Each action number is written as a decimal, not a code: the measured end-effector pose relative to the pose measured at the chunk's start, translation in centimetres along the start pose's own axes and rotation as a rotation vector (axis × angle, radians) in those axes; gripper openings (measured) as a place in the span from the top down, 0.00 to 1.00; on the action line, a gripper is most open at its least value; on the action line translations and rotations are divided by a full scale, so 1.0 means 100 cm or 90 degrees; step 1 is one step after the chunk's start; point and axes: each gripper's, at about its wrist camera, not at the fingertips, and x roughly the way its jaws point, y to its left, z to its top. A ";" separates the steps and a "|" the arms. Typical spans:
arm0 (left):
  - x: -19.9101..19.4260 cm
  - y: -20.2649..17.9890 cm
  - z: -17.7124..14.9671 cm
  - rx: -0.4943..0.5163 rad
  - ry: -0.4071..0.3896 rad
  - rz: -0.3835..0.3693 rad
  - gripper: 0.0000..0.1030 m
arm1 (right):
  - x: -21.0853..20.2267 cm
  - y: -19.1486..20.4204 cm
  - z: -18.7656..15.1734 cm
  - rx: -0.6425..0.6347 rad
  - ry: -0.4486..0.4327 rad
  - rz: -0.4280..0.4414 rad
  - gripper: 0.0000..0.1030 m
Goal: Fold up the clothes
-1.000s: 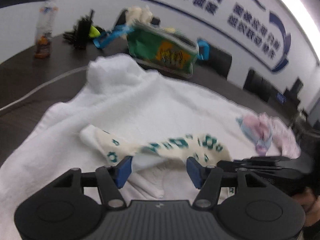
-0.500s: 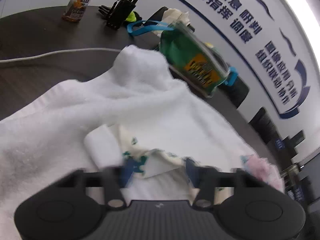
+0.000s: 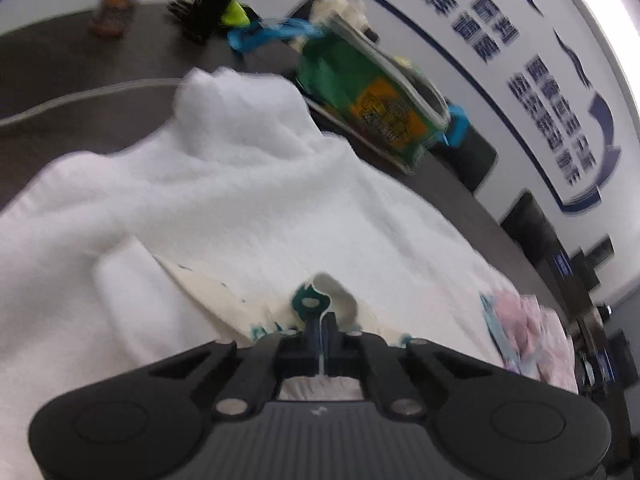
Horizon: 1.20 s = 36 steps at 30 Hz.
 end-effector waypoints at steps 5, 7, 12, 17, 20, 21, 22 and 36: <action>-0.041 0.017 0.004 0.023 -0.091 0.029 1.00 | -0.013 -0.001 -0.018 -0.003 0.022 -0.004 0.80; -0.046 0.026 0.008 -0.005 -0.085 0.070 1.00 | -0.010 0.004 -0.026 -0.017 0.034 -0.009 0.79; -0.052 0.012 0.009 -0.048 -0.015 -0.015 0.54 | -0.005 0.005 -0.031 -0.016 0.035 -0.003 0.79; -0.013 -0.017 0.026 -0.074 0.034 -0.020 0.22 | -0.002 0.002 -0.035 -0.004 0.027 0.008 0.80; 0.023 -0.001 0.037 -0.170 0.089 0.012 0.30 | -0.002 0.001 -0.037 0.004 0.021 0.012 0.80; 0.029 0.001 0.038 -0.168 0.087 0.009 0.56 | -0.002 0.000 -0.037 0.006 0.020 0.013 0.80; 0.034 0.004 0.039 -0.166 0.085 0.007 0.78 | -0.002 0.000 -0.037 0.007 0.019 0.014 0.80; -0.036 0.018 0.003 0.038 -0.102 0.119 1.00 | -0.003 0.004 -0.042 -0.005 0.012 0.008 0.80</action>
